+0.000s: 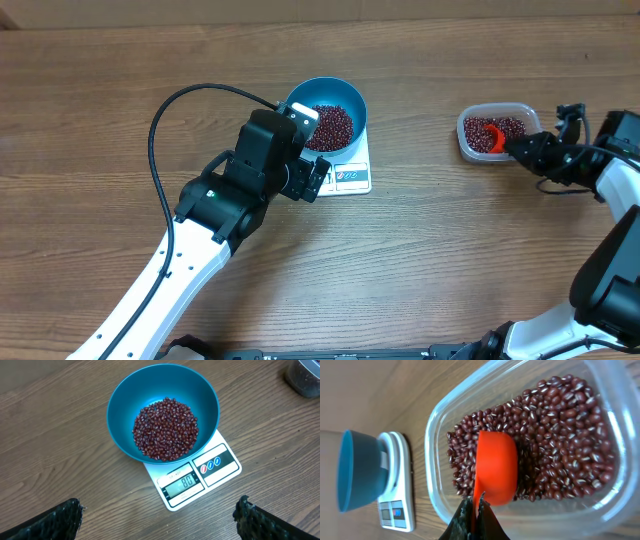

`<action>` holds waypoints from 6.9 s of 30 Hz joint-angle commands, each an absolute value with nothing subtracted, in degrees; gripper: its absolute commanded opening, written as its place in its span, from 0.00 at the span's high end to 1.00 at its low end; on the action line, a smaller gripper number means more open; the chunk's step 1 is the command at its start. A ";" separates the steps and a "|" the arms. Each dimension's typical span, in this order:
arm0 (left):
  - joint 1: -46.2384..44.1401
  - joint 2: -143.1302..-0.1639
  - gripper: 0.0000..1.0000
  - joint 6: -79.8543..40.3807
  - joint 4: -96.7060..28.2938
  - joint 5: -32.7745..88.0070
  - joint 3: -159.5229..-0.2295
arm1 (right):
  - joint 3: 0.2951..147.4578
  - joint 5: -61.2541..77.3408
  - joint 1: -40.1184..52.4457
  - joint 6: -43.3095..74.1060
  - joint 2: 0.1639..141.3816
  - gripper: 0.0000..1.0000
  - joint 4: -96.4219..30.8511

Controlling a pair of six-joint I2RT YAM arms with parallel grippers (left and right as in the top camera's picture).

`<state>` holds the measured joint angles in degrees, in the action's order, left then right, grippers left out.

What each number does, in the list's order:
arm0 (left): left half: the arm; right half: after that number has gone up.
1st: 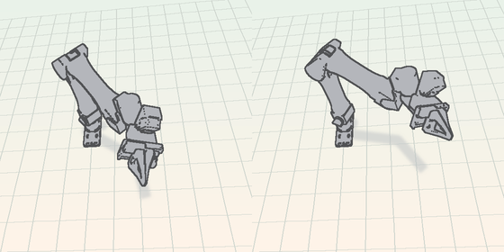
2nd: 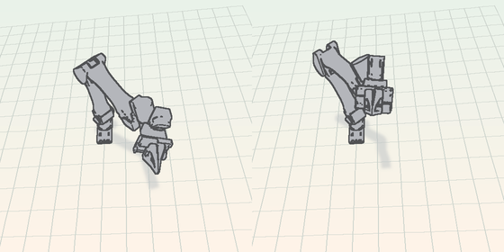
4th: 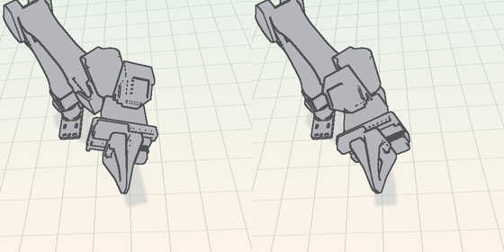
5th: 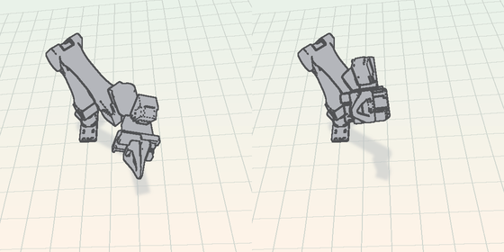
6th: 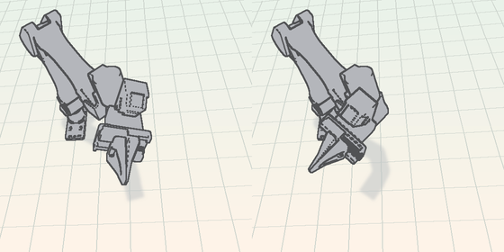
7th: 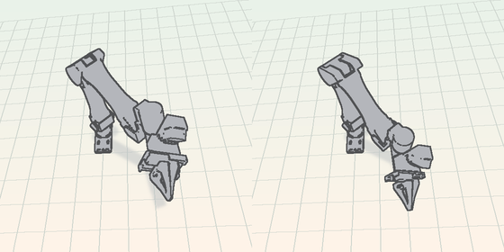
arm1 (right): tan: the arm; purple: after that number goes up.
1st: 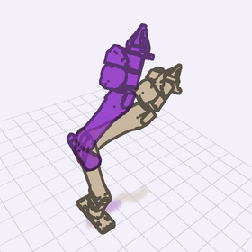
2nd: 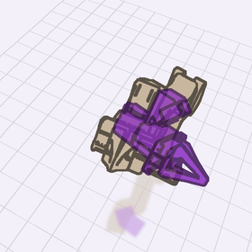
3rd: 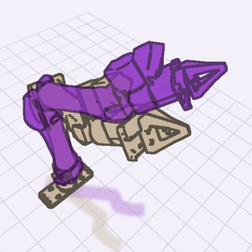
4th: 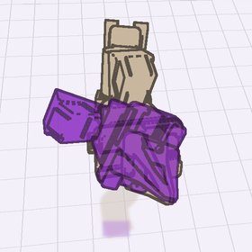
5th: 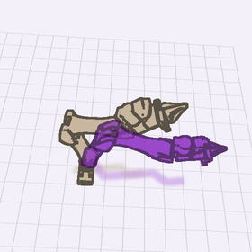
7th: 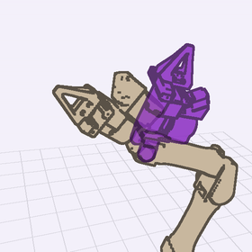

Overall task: Scoop item into bowl and weigh 150g on scale
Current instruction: 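Drag the red scoop through the beans to fill it, then carry the filled scoop left and tip beans into the teal bowl, then tilt the red scoop further to empty beans into the teal bowl, then carry the empty scoop right back to the bean tub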

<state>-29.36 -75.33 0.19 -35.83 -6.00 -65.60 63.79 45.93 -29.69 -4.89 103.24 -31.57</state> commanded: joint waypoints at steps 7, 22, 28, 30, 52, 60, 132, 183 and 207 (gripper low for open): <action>-29.26 -74.24 0.01 0.67 -35.79 -5.50 -65.73 | 63.70 56.75 -34.89 -2.79 103.70 0.96 -31.99; -29.26 -74.24 0.00 0.67 -35.79 -5.50 -65.73 | 63.70 73.32 -38.00 -2.76 103.70 0.96 -32.05; -29.26 -74.24 0.00 0.67 -35.79 -5.50 -65.73 | 63.70 78.54 -38.00 -2.76 103.70 0.96 -32.08; -29.26 -74.24 0.00 0.67 -35.79 -5.50 -65.73 | 63.70 80.55 -37.93 -2.74 103.70 0.96 -32.32; -29.26 -74.24 0.00 0.67 -35.79 -5.50 -65.73 | 63.72 81.06 -25.32 -0.99 103.68 0.96 -36.23; -29.26 -74.24 0.01 0.67 -35.79 -5.50 -65.73 | 63.72 79.18 -18.11 15.62 103.68 0.96 -22.22; -29.26 -74.24 0.00 0.67 -35.79 -5.50 -65.73 | 63.72 49.56 8.32 -37.82 103.68 0.96 9.52; -29.26 -74.26 0.00 0.67 -35.79 -5.48 -65.73 | 63.72 26.48 -2.46 -26.37 81.78 0.96 -10.02; -29.26 -74.24 0.00 0.67 -35.79 -5.50 -65.73 | 63.70 13.39 -13.91 -26.37 85.32 0.96 -33.39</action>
